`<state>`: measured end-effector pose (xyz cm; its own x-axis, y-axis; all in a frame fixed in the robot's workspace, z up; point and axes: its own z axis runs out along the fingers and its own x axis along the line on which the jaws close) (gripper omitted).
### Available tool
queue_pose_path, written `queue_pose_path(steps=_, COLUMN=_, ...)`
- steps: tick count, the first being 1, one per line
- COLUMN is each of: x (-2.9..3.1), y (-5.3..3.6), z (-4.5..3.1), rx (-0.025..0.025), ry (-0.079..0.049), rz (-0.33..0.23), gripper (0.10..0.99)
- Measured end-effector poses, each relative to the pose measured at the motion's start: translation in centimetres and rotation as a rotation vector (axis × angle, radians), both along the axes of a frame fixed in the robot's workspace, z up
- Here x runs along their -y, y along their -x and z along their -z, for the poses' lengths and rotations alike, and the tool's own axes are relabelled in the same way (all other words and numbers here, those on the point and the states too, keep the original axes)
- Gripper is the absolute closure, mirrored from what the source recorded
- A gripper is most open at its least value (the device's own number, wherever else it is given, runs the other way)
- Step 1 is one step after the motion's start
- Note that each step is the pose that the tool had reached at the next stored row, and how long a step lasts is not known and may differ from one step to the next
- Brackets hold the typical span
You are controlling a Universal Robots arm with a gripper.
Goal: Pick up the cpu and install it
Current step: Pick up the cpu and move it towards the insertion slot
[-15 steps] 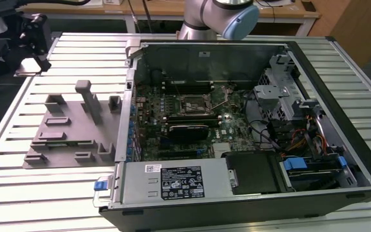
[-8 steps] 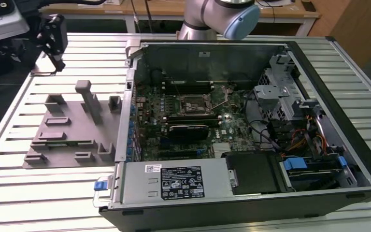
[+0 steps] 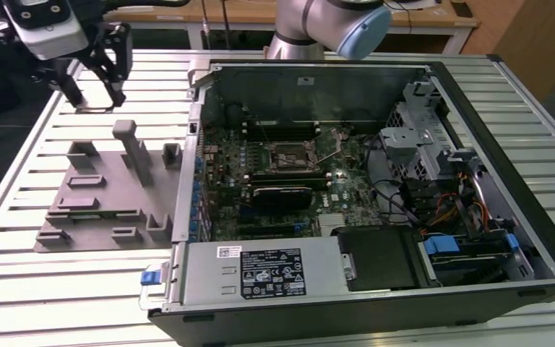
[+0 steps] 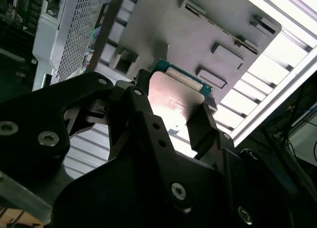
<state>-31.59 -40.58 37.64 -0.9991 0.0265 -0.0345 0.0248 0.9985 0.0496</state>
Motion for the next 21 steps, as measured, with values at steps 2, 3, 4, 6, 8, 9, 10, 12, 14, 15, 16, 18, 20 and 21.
queue_pose_path(steps=2, x=0.00, y=-0.85, z=0.00, rx=-0.0010, ry=0.000, rz=0.000, gripper=0.541)
queue_pose_path(steps=3, x=0.01, y=-1.27, z=-0.01, rx=-0.0015, ry=0.000, rz=0.000, gripper=0.541)
queue_pose_path(steps=4, x=0.00, y=-1.70, z=-0.01, rx=-0.0020, ry=0.000, rz=0.000, gripper=0.541)
queue_pose_path(steps=6, x=0.00, y=-2.55, z=0.00, rx=-0.0029, ry=0.000, rz=0.000, gripper=0.541)
queue_pose_path(steps=8, x=0.00, y=-3.48, z=-0.01, rx=-0.0041, ry=0.000, rz=0.000, gripper=0.541)
queue_pose_path(steps=9, x=0.00, y=-3.92, z=-0.01, rx=-0.0047, ry=0.000, rz=0.000, gripper=0.541)
queue_pose_path(steps=10, x=0.00, y=-4.39, z=0.00, rx=-0.0054, ry=0.000, rz=0.000, gripper=0.541)
queue_pose_path(steps=12, x=0.00, y=-5.28, z=0.00, rx=-0.0068, ry=0.000, rz=0.000, gripper=0.541)
queue_pose_path(steps=14, x=0.00, y=-6.21, z=-0.01, rx=-0.0085, ry=0.000, rz=0.000, gripper=0.541)
queue_pose_path(steps=15, x=0.00, y=-6.66, z=0.00, rx=-0.0091, ry=0.000, rz=0.000, gripper=0.541)
queue_pose_path(steps=16, x=0.00, y=-7.11, z=0.00, rx=-0.0098, ry=0.000, rz=0.000, gripper=0.541)
queue_pose_path(steps=18, x=0.00, y=-8.01, z=0.00, rx=-0.0114, ry=0.000, rz=0.000, gripper=0.541)
queue_pose_path(steps=20, x=0.00, y=-8.91, z=0.00, rx=-0.0131, ry=0.000, rz=0.000, gripper=0.541)
queue_pose_path(steps=21, x=0.00, y=-9.37, z=0.00, rx=-0.0141, ry=0.000, rz=0.000, gripper=0.541)
